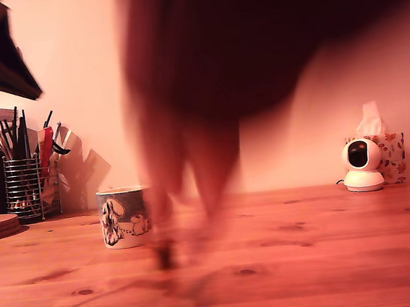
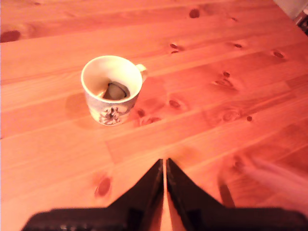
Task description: Pick up the coffee capsules on the table and drop them inside the coffee cup
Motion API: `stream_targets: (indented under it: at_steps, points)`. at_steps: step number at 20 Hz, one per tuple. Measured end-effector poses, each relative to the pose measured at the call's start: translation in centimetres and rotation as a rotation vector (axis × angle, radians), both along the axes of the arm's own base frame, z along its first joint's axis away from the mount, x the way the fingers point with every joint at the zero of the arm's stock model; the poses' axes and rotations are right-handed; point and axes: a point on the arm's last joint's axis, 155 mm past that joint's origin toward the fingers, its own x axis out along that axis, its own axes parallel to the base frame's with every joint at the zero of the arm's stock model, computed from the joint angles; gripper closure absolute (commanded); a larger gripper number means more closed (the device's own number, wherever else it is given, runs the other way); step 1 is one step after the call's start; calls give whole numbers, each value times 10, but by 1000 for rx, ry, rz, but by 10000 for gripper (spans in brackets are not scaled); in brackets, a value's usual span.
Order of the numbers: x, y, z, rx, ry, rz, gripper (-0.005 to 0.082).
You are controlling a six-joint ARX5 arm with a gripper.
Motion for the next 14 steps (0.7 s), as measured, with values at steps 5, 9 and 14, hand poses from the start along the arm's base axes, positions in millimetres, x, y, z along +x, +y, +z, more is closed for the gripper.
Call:
stream_targets:
  at_steps: [5,9,14]
  points:
    - [-24,7,-46,-2,48,15,789]
    - [-26,4,-21,-47,-108,4,789]
    - [-37,0,-24,-29,-146,-37,789]
